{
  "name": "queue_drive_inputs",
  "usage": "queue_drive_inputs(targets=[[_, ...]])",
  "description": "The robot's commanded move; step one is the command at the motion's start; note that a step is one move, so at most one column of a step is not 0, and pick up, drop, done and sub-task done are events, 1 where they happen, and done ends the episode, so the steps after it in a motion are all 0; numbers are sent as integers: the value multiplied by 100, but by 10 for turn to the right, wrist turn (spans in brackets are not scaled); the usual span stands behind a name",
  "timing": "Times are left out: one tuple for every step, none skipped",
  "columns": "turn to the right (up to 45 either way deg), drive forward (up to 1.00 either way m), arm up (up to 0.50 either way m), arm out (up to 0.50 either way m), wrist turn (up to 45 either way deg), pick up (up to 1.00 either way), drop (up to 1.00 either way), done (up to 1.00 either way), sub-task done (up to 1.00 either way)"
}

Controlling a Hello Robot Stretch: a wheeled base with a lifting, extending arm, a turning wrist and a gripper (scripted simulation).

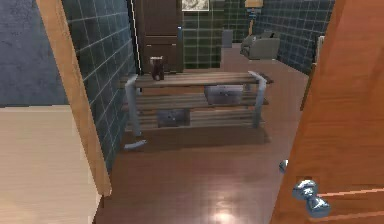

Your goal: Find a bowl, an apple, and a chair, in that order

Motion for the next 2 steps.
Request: queue_drive_inputs(targets=[[0, 85, 0, 0, 0, 0, 0, 0, 0], [420, 0, 0, 0, 0, 0, 0, 0, 0]])
